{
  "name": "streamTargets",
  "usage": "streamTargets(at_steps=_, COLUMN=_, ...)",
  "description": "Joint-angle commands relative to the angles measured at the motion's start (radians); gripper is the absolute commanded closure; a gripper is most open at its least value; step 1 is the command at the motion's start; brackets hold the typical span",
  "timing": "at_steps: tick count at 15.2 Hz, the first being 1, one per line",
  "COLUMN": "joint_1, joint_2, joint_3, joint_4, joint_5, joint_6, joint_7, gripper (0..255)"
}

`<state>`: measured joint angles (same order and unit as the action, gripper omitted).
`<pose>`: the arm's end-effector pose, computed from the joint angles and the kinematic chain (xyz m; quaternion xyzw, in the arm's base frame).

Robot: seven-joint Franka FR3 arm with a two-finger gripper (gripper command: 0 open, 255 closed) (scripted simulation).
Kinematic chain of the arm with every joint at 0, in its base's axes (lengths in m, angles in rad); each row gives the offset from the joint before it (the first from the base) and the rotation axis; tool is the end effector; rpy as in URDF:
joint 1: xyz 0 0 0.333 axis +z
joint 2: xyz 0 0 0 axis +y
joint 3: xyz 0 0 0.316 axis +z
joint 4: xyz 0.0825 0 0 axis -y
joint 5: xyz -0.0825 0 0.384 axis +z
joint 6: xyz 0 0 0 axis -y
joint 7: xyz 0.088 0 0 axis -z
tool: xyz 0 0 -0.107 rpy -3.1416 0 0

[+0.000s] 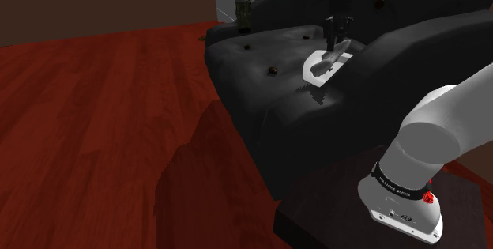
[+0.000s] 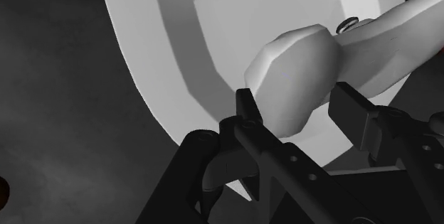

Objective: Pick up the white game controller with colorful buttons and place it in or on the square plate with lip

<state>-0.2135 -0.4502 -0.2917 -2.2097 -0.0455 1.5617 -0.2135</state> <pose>0.3398 -0.2096 0.5315 -0.9860 0.1219 0.0869 0.0735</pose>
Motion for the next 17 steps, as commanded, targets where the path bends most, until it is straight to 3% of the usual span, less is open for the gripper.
streamTargets(at_steps=1, joint_1=0.002, joint_2=0.002, joint_3=0.001, joint_4=-0.005, joint_5=0.002, joint_6=0.000, joint_7=0.000, gripper=255)
streamTargets(at_steps=4, joint_1=0.003, joint_2=0.002, joint_3=0.001, joint_4=-0.005, joint_5=0.002, joint_6=0.000, joint_7=0.000, gripper=255)
streamTargets(at_steps=5, joint_1=0.003, joint_2=0.003, joint_3=0.001, joint_4=-0.004, joint_5=0.002, joint_6=0.000, joint_7=0.000, gripper=0)
streamTargets(at_steps=10, joint_1=0.003, joint_2=0.002, joint_3=0.001, joint_4=-0.005, joint_5=0.002, joint_6=0.000, joint_7=0.000, gripper=0)
streamTargets(at_steps=14, joint_1=0.008, joint_2=0.045, joint_3=-0.003, joint_4=0.156, joint_5=0.011, joint_6=-0.119, joint_7=-0.009, gripper=0)
streamTargets(at_steps=17, joint_1=0.008, joint_2=0.045, joint_3=-0.003, joint_4=0.156, joint_5=0.011, joint_6=-0.119, joint_7=-0.009, gripper=0)
